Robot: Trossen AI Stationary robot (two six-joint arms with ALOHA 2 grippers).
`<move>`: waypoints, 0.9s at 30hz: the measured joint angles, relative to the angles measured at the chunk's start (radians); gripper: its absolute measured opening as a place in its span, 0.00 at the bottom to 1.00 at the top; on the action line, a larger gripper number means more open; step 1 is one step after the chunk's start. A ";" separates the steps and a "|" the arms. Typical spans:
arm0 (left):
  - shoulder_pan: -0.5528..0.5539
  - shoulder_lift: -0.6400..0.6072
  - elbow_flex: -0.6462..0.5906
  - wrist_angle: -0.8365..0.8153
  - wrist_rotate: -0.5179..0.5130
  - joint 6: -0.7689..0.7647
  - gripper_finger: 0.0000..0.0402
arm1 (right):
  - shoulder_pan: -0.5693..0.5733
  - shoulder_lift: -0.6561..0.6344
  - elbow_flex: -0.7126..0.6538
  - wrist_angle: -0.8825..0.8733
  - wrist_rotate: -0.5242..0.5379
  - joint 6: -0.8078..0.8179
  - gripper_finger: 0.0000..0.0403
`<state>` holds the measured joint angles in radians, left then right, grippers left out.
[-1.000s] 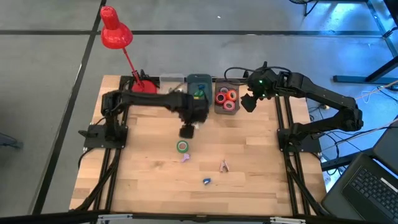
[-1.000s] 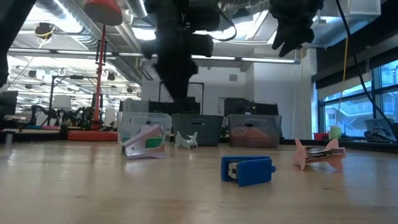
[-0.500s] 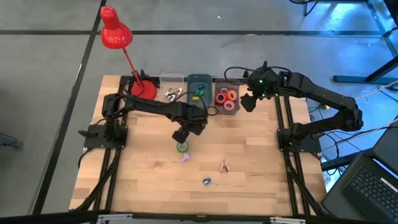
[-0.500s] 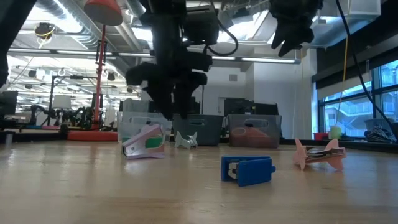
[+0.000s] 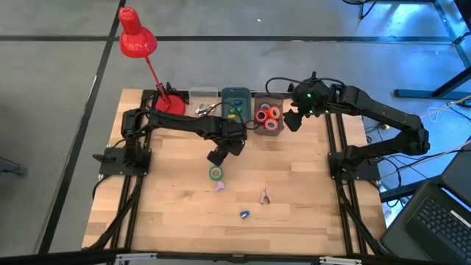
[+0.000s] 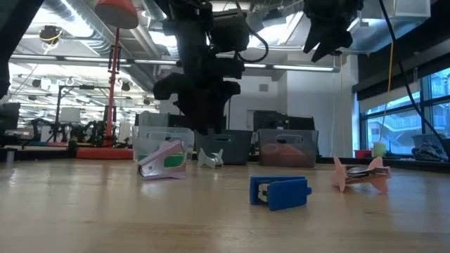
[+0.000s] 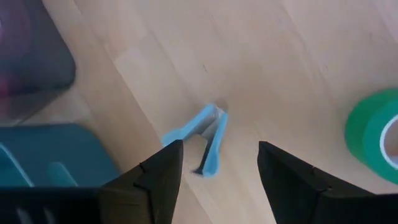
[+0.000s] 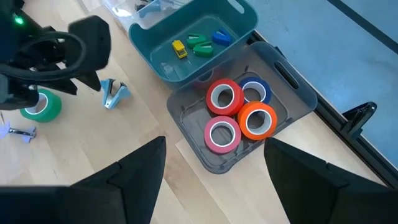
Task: Pick and place Stapler, Stapler remover, tape
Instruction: Put the light blue staple remover into the transparent bin
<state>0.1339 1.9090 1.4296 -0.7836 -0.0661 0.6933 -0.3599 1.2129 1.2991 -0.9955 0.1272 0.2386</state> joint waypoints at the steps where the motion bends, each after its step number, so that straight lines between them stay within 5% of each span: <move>1: 0.003 0.008 0.000 0.013 0.010 0.001 0.49 | 0.000 0.000 0.000 0.000 0.000 0.000 0.68; 27: 0.035 0.153 0.006 0.035 -0.058 -0.022 0.46 | 0.000 0.000 0.000 -0.004 -0.023 0.004 0.68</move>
<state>0.1688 2.0618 1.4352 -0.7491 -0.1246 0.6717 -0.3595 1.2129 1.2991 -0.9993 0.1041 0.2428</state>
